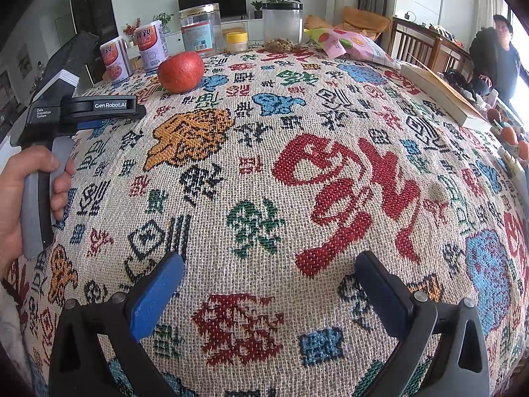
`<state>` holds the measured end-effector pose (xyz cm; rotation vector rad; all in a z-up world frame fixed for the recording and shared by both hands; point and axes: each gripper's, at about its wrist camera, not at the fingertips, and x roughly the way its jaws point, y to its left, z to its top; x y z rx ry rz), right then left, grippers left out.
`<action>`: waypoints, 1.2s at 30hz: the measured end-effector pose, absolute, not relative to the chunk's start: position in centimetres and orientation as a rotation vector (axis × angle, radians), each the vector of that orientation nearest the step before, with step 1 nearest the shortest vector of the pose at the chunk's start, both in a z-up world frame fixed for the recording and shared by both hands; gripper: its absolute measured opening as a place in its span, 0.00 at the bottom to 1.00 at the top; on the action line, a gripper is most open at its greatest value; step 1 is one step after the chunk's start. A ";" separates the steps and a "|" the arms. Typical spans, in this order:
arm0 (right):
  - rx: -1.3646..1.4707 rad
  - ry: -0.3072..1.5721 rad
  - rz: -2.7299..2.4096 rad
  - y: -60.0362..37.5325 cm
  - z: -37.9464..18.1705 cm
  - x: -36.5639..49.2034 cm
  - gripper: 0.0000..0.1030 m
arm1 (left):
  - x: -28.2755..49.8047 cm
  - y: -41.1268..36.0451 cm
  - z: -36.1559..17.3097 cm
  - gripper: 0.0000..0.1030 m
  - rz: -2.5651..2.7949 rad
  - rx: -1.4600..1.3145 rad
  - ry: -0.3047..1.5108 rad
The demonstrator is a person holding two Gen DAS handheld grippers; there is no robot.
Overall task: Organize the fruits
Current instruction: 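Move the left gripper around the small tangerine and hold still, then grasp the red apple with right while left closes on the small tangerine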
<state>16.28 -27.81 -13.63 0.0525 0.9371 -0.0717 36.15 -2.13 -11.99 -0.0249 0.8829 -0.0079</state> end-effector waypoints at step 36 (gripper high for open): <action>-0.036 0.962 0.107 -26.3 -10.9 23.2 1.00 | 20.4 -0.6 -12.4 0.94 -0.048 0.036 0.922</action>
